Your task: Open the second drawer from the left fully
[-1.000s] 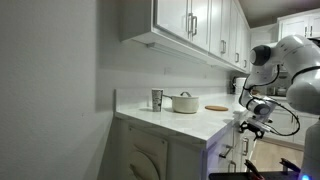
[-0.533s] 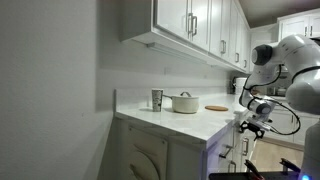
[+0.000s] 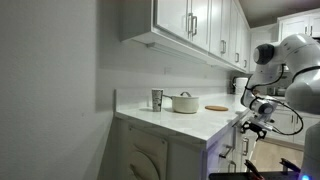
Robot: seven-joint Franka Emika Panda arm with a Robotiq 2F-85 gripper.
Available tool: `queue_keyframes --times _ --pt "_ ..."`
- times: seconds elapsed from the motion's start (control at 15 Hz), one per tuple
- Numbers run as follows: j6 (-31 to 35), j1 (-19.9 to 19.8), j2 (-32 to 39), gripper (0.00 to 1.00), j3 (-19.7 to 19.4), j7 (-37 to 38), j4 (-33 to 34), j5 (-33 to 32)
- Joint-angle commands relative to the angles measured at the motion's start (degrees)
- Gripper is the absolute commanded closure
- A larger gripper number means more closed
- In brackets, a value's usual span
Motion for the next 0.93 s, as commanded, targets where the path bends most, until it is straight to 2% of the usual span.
queue_keyframes --times 0.0,0.13,0.2,0.33,0.47,0.6,0.67,0.73,0.8,0.87 --pt "4.96 -1.82 -3.2 0.0 -3.29 3.24 -4.03 -7.43" --pt "4.81 -2.62 -3.84 0.0 -3.28 2.55 -4.8 -8.01" --pt "4.71 -3.09 -4.09 0.23 -3.24 2.18 -5.11 -8.15" --pt "4.4 -3.88 -4.84 0.29 -3.14 1.37 -5.83 -8.17" --pt "4.01 -4.83 -5.87 0.41 -3.22 0.77 -6.74 -8.63" --pt "3.29 -6.64 -7.19 0.56 -3.56 -0.94 -7.98 -9.08" --pt "2.92 -7.68 -7.68 0.58 -3.73 -2.15 -8.5 -9.12" --pt "2.51 -8.69 -8.21 0.72 -4.04 -3.23 -9.0 -9.23" --pt "2.14 -9.62 -8.64 0.81 -4.33 -4.38 -9.39 -9.32" --pt "1.64 -10.59 -8.88 0.84 -4.63 -5.81 -9.63 -9.09"
